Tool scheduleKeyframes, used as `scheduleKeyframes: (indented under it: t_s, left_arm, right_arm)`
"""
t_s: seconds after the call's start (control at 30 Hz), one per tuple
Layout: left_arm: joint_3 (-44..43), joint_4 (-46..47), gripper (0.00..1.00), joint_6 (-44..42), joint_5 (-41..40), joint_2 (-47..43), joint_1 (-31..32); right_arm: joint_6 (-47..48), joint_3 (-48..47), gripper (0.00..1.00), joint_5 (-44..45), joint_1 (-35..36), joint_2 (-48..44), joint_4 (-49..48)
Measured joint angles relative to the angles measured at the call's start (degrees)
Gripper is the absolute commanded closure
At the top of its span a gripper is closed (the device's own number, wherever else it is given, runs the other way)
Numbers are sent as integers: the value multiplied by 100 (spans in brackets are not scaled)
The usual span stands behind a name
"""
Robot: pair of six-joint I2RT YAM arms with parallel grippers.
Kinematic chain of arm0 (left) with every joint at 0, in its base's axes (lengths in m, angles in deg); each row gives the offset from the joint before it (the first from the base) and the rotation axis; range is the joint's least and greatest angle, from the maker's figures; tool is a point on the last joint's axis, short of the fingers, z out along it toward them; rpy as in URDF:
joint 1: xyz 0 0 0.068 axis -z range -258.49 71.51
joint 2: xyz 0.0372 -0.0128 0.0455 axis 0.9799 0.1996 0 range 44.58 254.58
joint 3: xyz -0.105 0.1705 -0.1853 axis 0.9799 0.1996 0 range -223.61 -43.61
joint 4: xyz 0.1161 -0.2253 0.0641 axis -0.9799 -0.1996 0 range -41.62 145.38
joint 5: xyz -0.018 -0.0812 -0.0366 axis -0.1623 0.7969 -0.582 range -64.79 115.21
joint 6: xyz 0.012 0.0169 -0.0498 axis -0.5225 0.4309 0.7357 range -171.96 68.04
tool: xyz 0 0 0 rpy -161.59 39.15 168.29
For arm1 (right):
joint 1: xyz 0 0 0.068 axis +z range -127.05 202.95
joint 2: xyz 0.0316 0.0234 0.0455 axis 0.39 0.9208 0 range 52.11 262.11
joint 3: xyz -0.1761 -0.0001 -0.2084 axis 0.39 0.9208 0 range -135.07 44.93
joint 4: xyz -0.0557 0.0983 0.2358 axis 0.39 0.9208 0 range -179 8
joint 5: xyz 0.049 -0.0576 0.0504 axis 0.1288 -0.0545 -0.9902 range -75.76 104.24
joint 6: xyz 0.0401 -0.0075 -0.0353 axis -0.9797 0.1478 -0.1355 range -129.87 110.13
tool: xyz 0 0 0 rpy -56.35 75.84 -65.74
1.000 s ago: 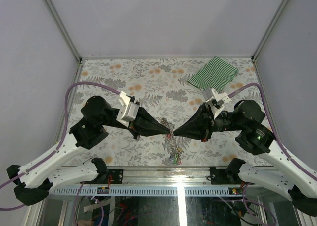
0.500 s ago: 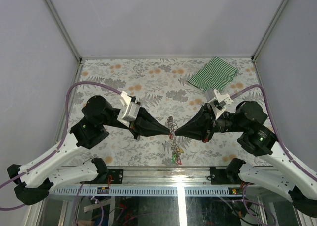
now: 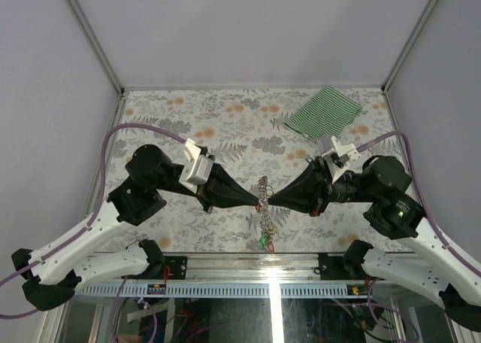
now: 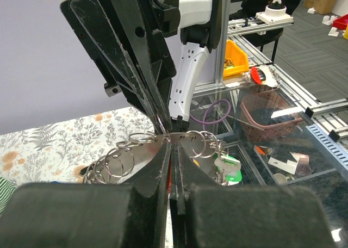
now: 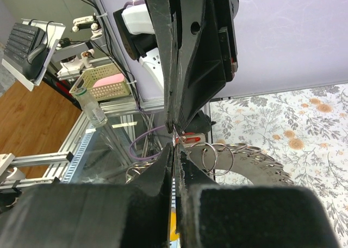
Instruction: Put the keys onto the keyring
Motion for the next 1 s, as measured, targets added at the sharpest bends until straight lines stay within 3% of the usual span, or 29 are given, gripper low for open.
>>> scheduleKeyframes:
  t_s: [0.43,1.0]
  left_arm:
    - [0,-11,100,17,74,22,0]
    - [-11,-13,100,63,-162,24,0]
  right_arm:
    - [203,0,100,153,0,-79,28]
    - [2616,61,100,291,0,-632,509]
